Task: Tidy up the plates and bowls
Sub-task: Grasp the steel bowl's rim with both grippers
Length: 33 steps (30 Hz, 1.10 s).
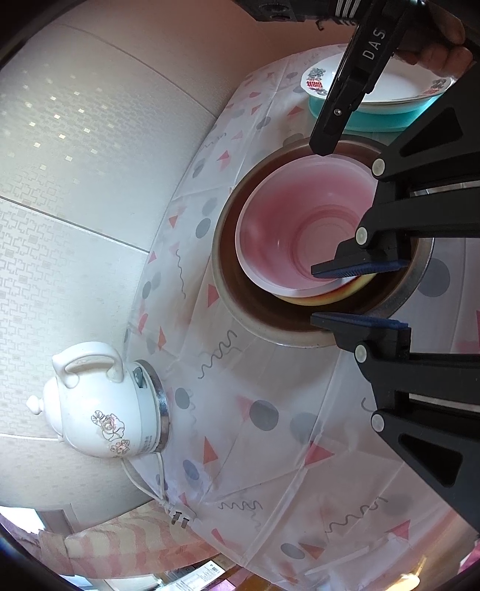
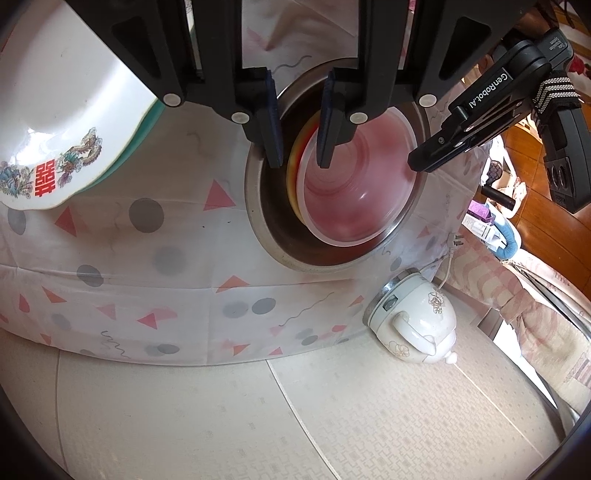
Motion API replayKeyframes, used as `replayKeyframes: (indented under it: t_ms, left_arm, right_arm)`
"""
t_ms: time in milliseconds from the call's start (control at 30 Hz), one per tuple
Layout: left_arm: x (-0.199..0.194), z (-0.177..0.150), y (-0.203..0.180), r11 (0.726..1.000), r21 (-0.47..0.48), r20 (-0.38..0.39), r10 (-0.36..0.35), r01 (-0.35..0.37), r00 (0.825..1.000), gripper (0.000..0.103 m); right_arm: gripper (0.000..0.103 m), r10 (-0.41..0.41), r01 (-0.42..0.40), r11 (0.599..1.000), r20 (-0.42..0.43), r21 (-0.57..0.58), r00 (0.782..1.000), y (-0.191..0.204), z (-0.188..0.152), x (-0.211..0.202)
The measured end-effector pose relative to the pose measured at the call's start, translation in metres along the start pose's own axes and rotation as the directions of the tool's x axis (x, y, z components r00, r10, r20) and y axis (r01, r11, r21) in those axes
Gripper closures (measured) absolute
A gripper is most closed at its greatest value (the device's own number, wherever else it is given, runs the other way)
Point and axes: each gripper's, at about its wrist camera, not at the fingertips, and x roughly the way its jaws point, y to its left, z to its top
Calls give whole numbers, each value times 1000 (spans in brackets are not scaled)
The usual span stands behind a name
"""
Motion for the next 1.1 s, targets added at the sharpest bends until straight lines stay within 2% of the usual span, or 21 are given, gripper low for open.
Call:
replayKeyframes:
  t_ms: [233,667,900,1100]
  left_arm:
    - [-11,-4,-3,1000,11,31,-3,3,1000,80]
    - [-25,-13,2,1000,2,49,0,0,999,79]
    - [-30,-16,18,999,-41,47,-5,7,999,79]
    - [-28,-10,47,991,-134,42,-21,26,999,79]
  right_arm:
    - [81,10,-11,1000,23,21,1000,-3,-3,-7]
    - [78,-11,5,995,54,97,998,-22,-8,-21]
    - [76,-25,20,994,44,111,999,-27,-11,-21]
    - [75,-35,31,993,30,116,999,-29,-11,-15]
